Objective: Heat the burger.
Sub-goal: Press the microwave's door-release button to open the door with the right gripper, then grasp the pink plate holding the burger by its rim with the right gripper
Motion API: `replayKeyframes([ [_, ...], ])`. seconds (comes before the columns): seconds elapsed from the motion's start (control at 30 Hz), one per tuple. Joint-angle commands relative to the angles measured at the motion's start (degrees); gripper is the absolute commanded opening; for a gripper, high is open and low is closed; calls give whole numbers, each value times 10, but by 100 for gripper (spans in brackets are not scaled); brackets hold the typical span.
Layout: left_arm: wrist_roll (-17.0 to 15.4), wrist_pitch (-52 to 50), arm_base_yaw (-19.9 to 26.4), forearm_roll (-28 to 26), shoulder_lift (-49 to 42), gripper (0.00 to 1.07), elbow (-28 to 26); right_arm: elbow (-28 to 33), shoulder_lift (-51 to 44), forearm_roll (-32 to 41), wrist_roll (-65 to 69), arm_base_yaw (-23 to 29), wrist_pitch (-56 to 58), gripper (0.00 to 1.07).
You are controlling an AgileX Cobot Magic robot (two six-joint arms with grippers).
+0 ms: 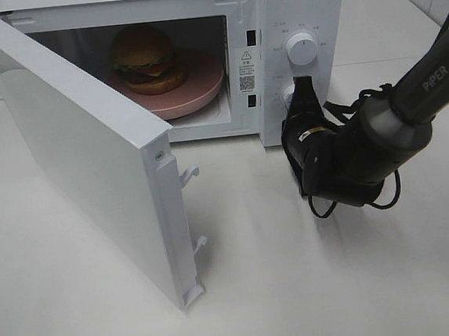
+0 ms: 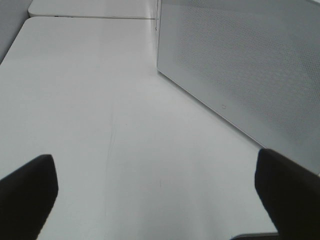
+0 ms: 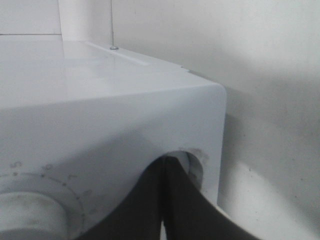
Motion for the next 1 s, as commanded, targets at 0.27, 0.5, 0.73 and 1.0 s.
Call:
replayKeyframes([
  [0.27, 0, -3, 3, -2, -3, 100, 2, 23, -66, -13, -22, -14, 44, 0],
  [0.5, 0, -3, 3, -2, -3, 100, 2, 54, -108, -11, -75, -14, 119, 0],
  [0.73, 0, -3, 3, -2, -3, 100, 2, 70, -160, -11, -203, -14, 221, 0],
  [1.0, 0, -3, 3, -2, -3, 100, 2, 70, -206, -11, -398, -15, 352, 0],
])
